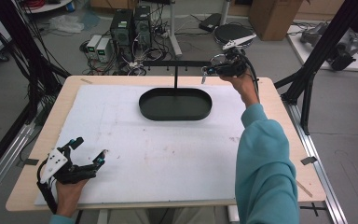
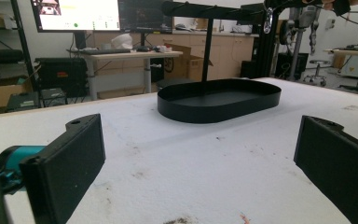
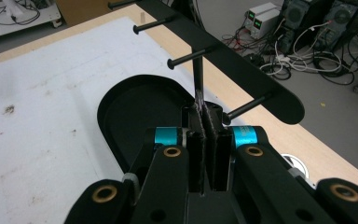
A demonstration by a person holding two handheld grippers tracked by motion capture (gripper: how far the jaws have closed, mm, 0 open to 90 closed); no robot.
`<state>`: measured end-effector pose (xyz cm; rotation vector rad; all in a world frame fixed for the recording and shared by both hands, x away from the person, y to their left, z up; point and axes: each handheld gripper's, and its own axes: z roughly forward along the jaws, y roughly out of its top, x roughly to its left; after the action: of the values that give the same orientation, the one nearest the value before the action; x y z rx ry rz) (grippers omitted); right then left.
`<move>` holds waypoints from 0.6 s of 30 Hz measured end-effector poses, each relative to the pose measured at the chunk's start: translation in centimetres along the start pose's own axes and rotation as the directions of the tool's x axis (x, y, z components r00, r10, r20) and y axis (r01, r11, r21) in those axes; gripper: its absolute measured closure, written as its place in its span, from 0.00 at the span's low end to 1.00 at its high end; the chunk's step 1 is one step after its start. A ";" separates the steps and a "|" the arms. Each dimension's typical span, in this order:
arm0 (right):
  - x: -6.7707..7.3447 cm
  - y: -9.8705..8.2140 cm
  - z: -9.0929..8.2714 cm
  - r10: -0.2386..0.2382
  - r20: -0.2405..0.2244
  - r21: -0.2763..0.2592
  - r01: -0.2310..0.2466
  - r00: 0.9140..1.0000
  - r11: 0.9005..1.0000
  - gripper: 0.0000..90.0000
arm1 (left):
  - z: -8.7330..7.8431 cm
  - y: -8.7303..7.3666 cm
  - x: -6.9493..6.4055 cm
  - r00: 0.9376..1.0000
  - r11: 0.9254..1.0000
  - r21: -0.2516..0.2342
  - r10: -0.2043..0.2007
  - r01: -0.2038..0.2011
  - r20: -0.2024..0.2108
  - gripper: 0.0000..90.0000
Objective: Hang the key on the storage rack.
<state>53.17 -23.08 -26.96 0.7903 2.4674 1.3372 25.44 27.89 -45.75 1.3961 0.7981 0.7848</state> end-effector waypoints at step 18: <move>-1.1 -0.6 0.9 0.020 0.023 0.007 -0.020 1.000 1.000 0.99 | 0.0 0.0 0.0 1.000 1.000 0.003 0.003 -0.003 -0.001 0.03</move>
<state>54.31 -23.30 -28.02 0.8296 2.4543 1.3186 25.44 27.93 -45.74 1.4001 0.7989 0.7869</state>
